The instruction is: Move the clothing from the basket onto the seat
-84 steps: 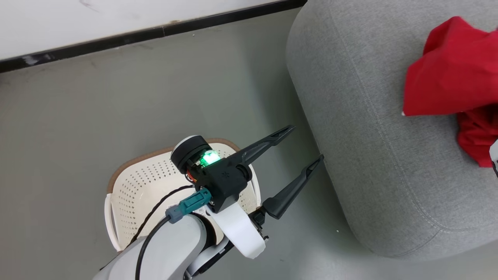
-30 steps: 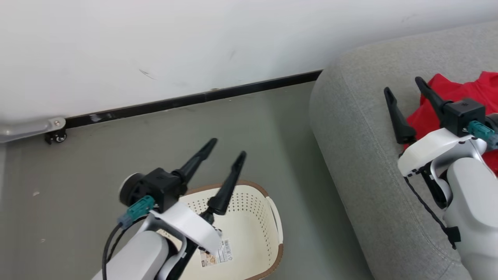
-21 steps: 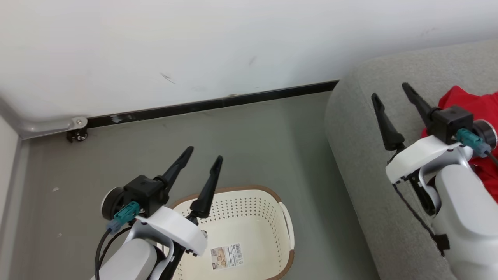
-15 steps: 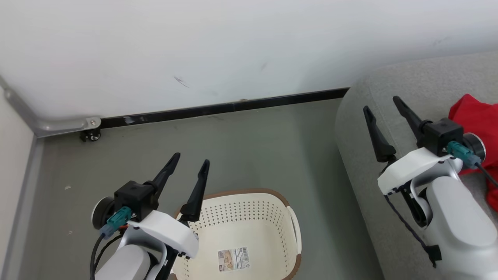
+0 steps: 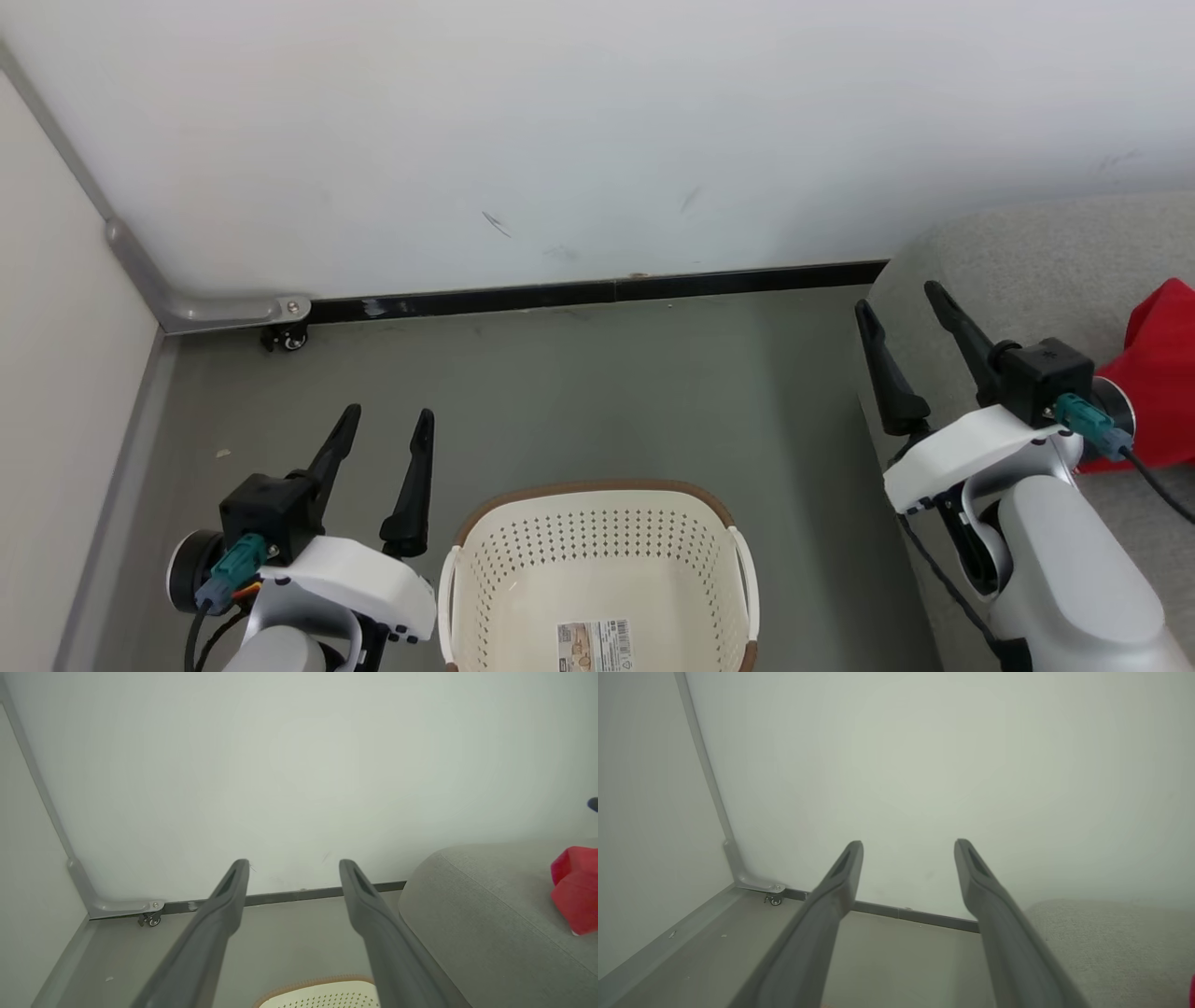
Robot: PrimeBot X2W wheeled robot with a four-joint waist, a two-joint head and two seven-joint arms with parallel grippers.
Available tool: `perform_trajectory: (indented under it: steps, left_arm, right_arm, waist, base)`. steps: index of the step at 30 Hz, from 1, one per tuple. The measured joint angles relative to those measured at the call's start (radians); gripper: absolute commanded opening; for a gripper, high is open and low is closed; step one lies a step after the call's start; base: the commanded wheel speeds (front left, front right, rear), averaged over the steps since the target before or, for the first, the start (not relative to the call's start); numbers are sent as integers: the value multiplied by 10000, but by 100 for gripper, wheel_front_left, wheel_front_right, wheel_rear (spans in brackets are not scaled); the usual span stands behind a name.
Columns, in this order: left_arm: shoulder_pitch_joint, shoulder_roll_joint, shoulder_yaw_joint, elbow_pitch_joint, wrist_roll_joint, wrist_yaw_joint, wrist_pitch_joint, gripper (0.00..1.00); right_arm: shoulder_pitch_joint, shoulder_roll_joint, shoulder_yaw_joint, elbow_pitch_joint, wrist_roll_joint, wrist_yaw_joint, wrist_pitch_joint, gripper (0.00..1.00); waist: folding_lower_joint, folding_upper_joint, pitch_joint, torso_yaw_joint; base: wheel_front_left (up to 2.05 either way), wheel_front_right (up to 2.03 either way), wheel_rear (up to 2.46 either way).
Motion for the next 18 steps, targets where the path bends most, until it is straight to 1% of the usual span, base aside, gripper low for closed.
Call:
perform_trajectory:
  steps: [4,9,15,18]
  left_arm:
    - [277,-15,222,-17,79,138,0,100]
    - [597,23,483,-52,211,380,0,100]
    - [989,73,800,-190,433,570,-2,100]
    - [1238,65,899,-309,610,761,-2,100]
  right_arm:
    - [284,198,-128,-151,-169,0,-2,100]
    - [685,221,-349,-376,-422,0,-13,100]
    - [1207,430,-635,-619,-673,0,-77,100]
    - [1504,504,-681,-759,-777,0,-79,100]
  waist:
    - [0,0,-155,154]
    - [-1,0,-346,292]
    - [0,0,-556,363]
    - [0,0,-647,361]
  base:
    - [0,0,0]
    - [0,0,0]
    - [0,0,0]
    - [0,0,0]
